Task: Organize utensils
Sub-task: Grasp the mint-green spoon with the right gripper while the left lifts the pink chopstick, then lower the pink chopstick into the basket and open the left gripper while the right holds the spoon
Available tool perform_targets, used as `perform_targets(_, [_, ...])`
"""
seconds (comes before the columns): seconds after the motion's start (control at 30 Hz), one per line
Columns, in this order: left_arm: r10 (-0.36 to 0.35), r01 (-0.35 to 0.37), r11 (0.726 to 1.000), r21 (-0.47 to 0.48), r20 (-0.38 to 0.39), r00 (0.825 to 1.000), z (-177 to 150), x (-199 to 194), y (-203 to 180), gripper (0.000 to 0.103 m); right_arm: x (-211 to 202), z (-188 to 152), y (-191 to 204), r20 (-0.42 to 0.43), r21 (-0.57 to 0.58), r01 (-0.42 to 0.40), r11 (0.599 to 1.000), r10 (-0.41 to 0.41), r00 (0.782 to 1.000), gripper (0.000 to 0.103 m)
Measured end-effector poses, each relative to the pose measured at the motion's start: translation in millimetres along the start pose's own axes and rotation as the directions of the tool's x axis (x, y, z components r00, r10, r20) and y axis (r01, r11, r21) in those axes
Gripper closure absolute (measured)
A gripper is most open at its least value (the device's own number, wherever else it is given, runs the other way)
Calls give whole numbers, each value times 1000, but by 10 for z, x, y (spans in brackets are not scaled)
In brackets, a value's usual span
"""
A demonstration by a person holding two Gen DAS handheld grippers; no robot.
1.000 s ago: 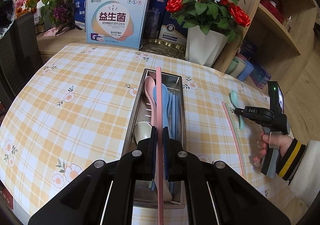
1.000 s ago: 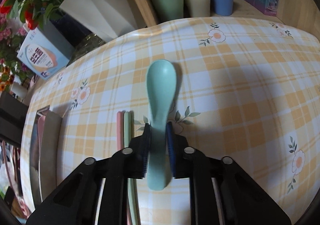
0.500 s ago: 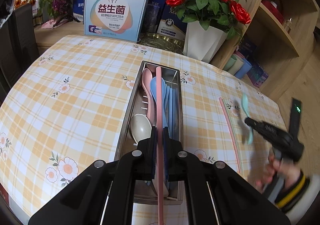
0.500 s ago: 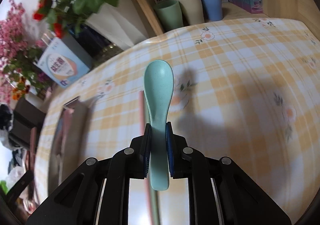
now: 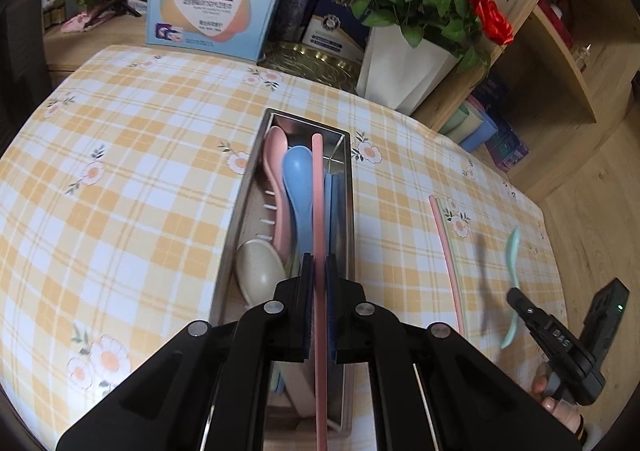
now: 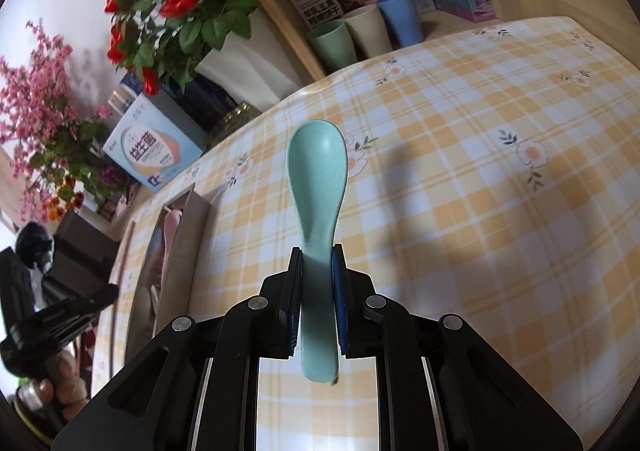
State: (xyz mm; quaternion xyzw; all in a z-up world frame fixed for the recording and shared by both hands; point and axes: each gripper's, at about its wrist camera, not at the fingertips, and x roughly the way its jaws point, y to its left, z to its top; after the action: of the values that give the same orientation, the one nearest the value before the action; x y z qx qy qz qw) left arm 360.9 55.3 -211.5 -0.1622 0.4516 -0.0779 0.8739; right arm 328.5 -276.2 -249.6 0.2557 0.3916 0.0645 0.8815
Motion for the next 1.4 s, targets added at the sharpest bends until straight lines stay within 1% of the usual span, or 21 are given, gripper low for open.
perform_targets(0.07, [-11, 11, 1000, -1, -18, 1000, 53, 100, -9, 97, -30, 26, -49, 9, 10, -3, 1000, 3, 1000, 89])
perform_targets(0.13, [-29, 29, 1000, 3, -55, 998, 97, 244, -22, 97, -45, 37, -86, 12, 15, -2, 1000, 2, 1000, 89])
perform_targets(0.23, [-9, 9, 1000, 1, -114, 993, 128, 425, -11, 97, -71, 49, -171, 15, 39, -8, 999, 7, 1000, 89])
perform_targets(0.33, [-8, 6, 1000, -17, -121, 993, 179, 472, 21, 97, -95, 70, -255, 19, 59, -3, 998, 2, 1000, 89])
perform_targets(0.4, [-7, 5, 1000, -13, -129, 992, 204, 498, 10, 97, -101, 88, -297, 19, 75, -7, 997, 6, 1000, 89])
perform_targets(0.5, [20, -13, 999, 46, -149, 989, 204, 572, -42, 97, -112, 108, -331, 21, 86, -9, 996, 7, 1000, 89])
perform_targets(0.57, [27, -19, 998, 55, -159, 987, 202, 606, -48, 97, -132, 114, -337, 28, 89, -12, 996, 10, 1000, 89])
perform_targets(0.9, [20, -4, 996, 93, -172, 985, 200, 645, -104, 97, -212, 114, -327, 41, 89, -18, 996, 14, 999, 89])
perform_targets(1.03, [20, -5, 996, 88, -175, 984, 209, 671, -99, 96, -242, 130, -326, 46, 89, -19, 996, 15, 999, 89])
perform_targets(1.13, [19, -7, 997, 73, -177, 984, 224, 669, -92, 93, -279, 151, -333, 54, 90, -18, 996, 13, 998, 89])
perform_targets(1.23, [28, -12, 995, 99, -160, 987, 227, 611, -131, 92, -308, 151, -335, 59, 94, -18, 995, 13, 998, 89])
perform_targets(1.33, [40, -21, 988, 151, -127, 991, 235, 486, -199, 91, -330, 143, -319, 60, 94, -18, 995, 12, 998, 89])
perform_targets(1.4, [40, -22, 984, 177, -99, 994, 251, 379, -224, 85, -333, 141, -307, 57, 92, -21, 996, 15, 998, 89])
